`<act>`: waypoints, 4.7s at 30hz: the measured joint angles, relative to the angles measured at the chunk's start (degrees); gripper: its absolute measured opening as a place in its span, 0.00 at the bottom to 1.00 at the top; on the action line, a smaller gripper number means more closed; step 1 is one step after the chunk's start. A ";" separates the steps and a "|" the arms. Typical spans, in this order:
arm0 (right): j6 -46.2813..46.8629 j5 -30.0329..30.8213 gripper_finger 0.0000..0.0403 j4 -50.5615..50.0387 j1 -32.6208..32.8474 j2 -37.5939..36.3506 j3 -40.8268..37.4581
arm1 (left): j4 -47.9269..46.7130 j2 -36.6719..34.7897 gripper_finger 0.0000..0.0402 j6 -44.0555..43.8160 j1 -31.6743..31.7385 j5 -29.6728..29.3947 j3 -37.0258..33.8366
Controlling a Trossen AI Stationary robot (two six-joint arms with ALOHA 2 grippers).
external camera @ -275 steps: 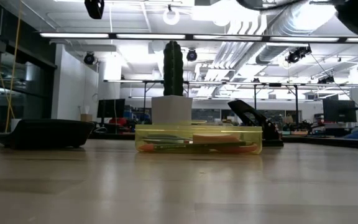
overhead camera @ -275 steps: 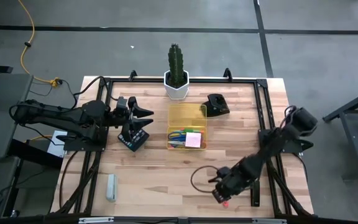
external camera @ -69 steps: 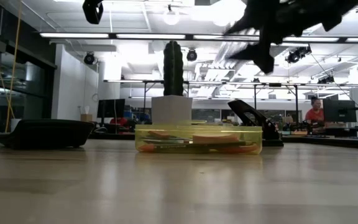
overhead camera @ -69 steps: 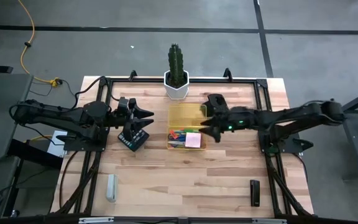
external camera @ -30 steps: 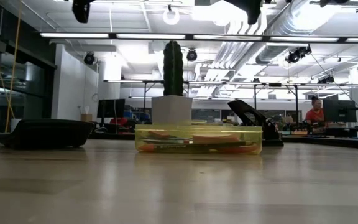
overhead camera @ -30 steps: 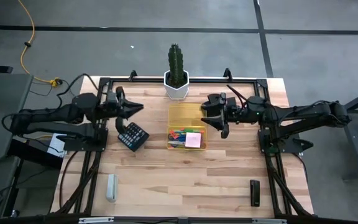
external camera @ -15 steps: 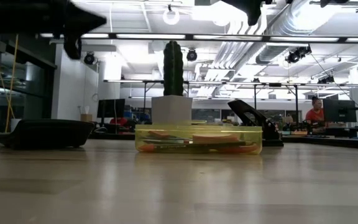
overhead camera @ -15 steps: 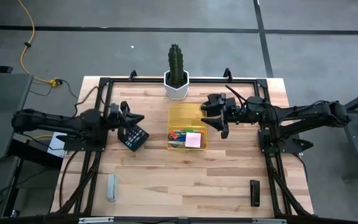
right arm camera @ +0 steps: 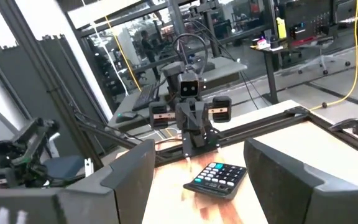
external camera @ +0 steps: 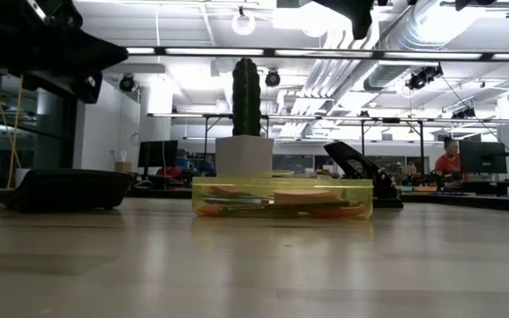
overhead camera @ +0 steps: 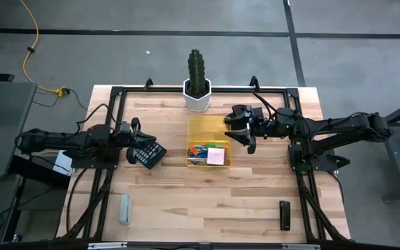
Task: Pack school essentials
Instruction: Return to Home Position
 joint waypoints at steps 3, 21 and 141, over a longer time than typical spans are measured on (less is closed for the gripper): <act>0.76 -0.01 0.60 0.00 0.00 0.00 0.00 | -4.27 -4.00 0.00 0.33 0.49 0.36 0.00; 8.20 -4.56 0.60 -0.54 0.01 0.00 0.02 | -9.13 -15.09 0.00 2.95 0.62 -2.26 -4.72; 3.55 3.88 0.00 -18.15 2.35 -58.83 -40.59 | -9.03 -14.13 0.00 2.51 0.59 -1.74 -4.68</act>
